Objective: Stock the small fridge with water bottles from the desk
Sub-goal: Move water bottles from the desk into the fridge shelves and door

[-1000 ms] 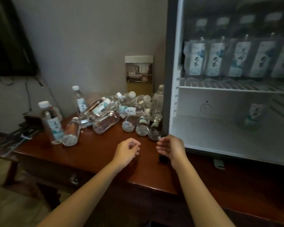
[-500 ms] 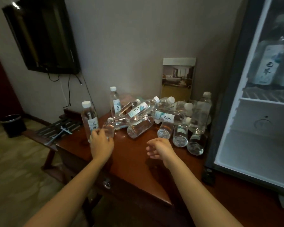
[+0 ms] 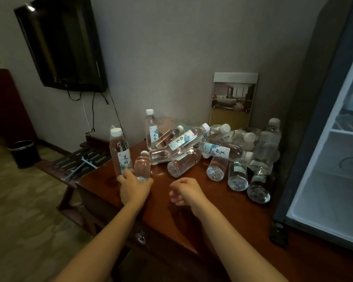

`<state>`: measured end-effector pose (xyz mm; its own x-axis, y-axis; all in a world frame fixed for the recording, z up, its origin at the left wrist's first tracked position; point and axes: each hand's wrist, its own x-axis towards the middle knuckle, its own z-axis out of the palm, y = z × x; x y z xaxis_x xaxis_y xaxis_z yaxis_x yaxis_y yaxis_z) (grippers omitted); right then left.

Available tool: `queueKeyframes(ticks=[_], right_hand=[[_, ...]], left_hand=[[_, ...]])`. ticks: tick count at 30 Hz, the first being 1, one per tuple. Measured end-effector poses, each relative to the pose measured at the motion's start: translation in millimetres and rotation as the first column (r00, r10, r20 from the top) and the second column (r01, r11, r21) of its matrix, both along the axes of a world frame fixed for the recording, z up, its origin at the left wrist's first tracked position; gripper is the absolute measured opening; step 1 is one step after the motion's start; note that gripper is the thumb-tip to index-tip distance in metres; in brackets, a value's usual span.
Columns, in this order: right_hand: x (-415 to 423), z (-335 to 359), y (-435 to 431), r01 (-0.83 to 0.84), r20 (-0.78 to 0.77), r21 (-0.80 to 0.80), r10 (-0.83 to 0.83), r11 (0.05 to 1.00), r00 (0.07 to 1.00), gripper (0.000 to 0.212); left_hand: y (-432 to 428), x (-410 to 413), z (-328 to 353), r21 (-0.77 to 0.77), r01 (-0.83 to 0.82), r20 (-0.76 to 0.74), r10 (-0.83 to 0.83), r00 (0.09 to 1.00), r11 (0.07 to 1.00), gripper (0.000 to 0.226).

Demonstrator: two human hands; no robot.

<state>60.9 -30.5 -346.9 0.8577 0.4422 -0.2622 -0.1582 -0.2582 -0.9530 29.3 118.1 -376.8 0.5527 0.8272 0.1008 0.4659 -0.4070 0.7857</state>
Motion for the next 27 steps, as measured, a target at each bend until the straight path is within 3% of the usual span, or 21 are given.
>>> queueKeyframes(ticks=[5,8,12,17,20,24,27], right_hand=[[-10,-9,12,0.084,0.045,-0.03,-0.083,0.996,0.996,0.015],[-22,-11,17,0.074,0.066,-0.048,-0.071,0.996,0.995,0.011],[-37,-11,16,0.077,0.078,-0.031,-0.075,0.997,0.994,0.016],[-46,-17,2,0.133,0.088,-0.025,-0.13,0.991,0.988,0.01],[-45,-19,-17,0.189,0.066,0.003,-0.188,0.982,0.98,0.038],[-45,-11,-43,0.23,0.056,0.061,-0.234,0.971,0.971,0.019],[-44,-5,-57,0.223,0.093,0.006,-0.222,0.975,0.971,0.022]], left_hand=[[-15,-24,-5,-0.012,0.023,-0.049,-0.024,0.999,1.0,0.081],[-24,-45,-4,-0.072,0.043,-0.031,-0.046,0.998,0.996,0.071],[-36,-70,0,-0.077,0.213,-0.035,-0.216,0.976,0.974,0.055],[-67,-85,-3,-0.047,0.494,0.037,-0.492,0.87,0.868,0.05],[-88,-82,-2,-0.023,0.618,0.089,-0.614,0.784,0.786,0.05],[-108,-76,0,0.051,0.676,0.067,-0.678,0.732,0.735,0.045],[-113,-73,3,0.058,0.677,0.073,-0.68,0.73,0.733,0.043]])
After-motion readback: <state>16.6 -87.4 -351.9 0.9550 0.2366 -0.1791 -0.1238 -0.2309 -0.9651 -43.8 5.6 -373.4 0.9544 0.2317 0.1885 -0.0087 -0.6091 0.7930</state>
